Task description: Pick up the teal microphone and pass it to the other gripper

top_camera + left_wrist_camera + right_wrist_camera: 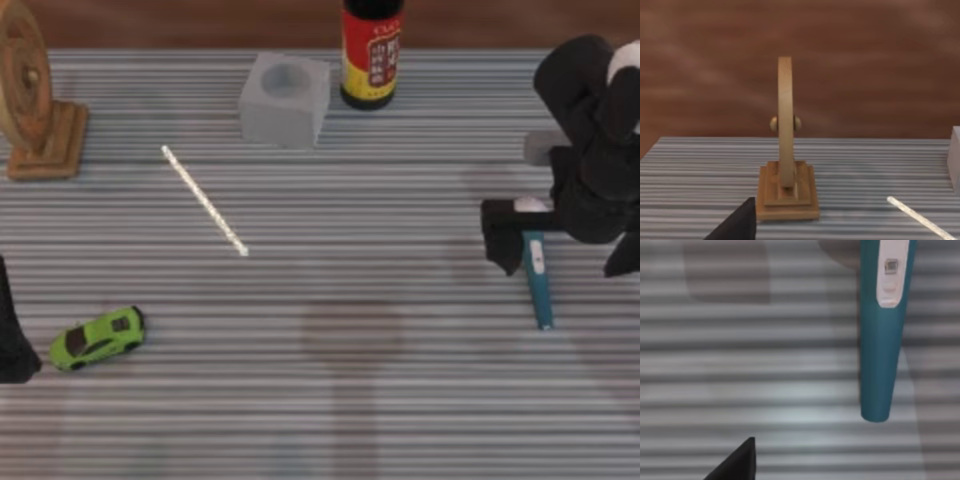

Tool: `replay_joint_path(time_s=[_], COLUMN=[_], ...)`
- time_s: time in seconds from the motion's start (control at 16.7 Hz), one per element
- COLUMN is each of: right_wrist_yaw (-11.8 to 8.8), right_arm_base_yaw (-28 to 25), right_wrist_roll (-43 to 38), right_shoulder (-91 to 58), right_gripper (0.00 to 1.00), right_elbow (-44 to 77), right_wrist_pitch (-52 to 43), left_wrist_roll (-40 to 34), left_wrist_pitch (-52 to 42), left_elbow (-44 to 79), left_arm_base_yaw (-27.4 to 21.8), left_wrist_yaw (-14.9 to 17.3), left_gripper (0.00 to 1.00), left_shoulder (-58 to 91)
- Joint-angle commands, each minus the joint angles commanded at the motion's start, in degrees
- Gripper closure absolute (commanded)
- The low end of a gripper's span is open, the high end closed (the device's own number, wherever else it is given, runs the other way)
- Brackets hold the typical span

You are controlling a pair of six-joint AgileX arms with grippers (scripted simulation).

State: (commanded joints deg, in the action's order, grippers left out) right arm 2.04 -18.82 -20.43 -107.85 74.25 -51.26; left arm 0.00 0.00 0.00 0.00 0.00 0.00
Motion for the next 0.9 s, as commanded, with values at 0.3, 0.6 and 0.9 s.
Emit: replay_joint_path(time_s=[0.3, 0.6, 0.9], right_wrist_yaw=[0.0, 0.0, 0.1], right_arm_base_yaw=[0.2, 0.4, 0.5], right_wrist_roll=[0.2, 0.3, 0.3], right_shoulder=[-2.7, -10.4, -12.5], right_gripper=[0.00, 0.00, 0.00], right_elbow=[-1.8, -6.2, -7.4], right_wrist_pitch=[4.3, 17.2, 19.9], left_wrist_roll=[0.0, 0.0, 0.0], left_wrist_pitch=[0.0, 0.0, 0.0], left_elbow=[0.0, 0.0, 0.0], left_arm_base_yaw=[0.0, 0.0, 0.0], left_wrist_yaw=[0.0, 0.0, 0.0], left_gripper=[0.00, 0.00, 0.00], left_shoulder=[0.0, 0.0, 0.0])
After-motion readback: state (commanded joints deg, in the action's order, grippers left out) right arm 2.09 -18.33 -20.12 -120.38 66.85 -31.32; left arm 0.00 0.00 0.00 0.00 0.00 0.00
